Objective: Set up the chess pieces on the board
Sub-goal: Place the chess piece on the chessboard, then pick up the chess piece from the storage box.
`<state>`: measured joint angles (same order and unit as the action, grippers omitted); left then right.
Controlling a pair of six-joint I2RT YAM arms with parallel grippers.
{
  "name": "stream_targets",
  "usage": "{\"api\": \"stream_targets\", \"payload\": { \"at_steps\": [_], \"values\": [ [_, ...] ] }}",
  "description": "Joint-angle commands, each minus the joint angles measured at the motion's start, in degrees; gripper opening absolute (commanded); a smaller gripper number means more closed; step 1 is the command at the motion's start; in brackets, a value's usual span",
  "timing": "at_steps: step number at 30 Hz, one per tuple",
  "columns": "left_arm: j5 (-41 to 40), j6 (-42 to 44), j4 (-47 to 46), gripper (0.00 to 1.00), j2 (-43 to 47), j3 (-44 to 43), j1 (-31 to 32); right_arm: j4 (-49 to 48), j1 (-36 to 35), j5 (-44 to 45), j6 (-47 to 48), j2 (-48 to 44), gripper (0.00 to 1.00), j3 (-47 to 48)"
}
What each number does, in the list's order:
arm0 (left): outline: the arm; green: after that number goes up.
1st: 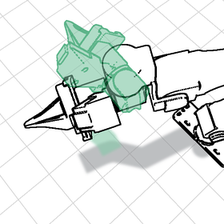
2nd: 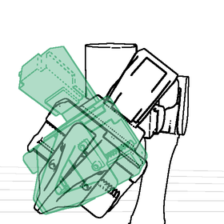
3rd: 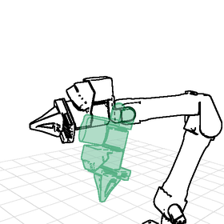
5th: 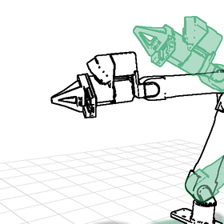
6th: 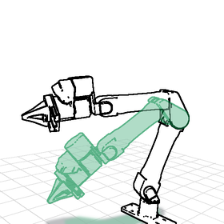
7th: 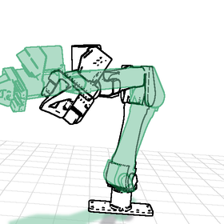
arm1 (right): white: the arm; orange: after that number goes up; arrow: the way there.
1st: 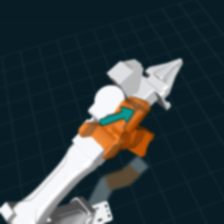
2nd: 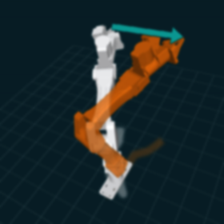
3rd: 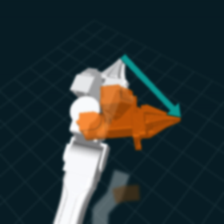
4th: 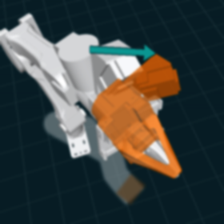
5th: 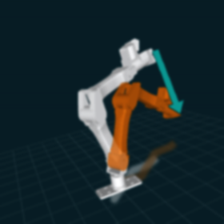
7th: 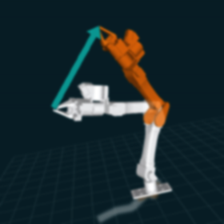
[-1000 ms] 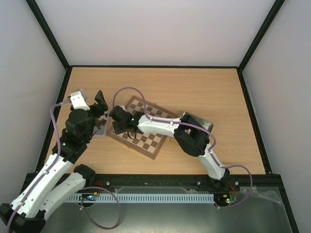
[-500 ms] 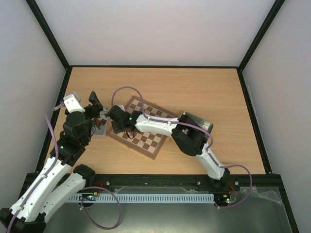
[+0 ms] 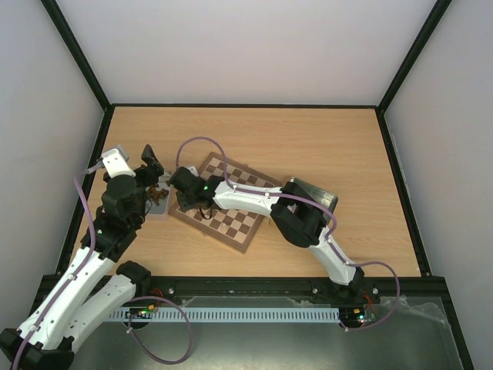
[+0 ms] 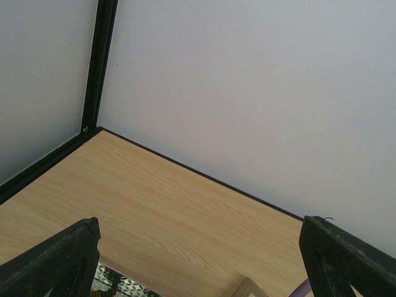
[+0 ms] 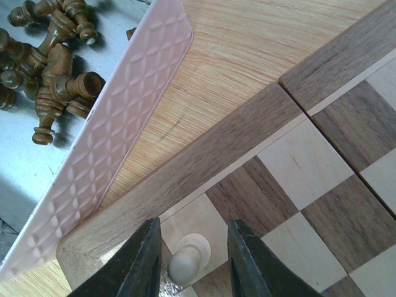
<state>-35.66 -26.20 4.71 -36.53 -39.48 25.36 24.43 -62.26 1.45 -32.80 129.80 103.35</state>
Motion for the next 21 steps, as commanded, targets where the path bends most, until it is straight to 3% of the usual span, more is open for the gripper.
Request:
{"api": "stream_targets", "payload": {
  "at_steps": [1,10,16,21],
  "values": [
    [-0.30,-0.51,-0.67,0.90,0.04,0.29,-0.57,0.84,0.21,0.76,-0.74,-2.61,0.30,1.37],
    [0.33,-0.52,-0.67,0.90,0.07,0.03,-0.84,-4.20,2.24,4.93,-5.94,-12.09,0.35,-5.38],
    [2.52,-0.37,-1.27,0.91,-0.35,0.02,-1.02,-9.33,6.51,7.88,-10.53,-25.28,0.36,-20.36],
    [7.43,0.65,-3.34,0.95,-1.59,0.44,-1.23,-7.15,10.89,16.37,-13.47,-39.79,0.39,-34.56]
  ]
}}
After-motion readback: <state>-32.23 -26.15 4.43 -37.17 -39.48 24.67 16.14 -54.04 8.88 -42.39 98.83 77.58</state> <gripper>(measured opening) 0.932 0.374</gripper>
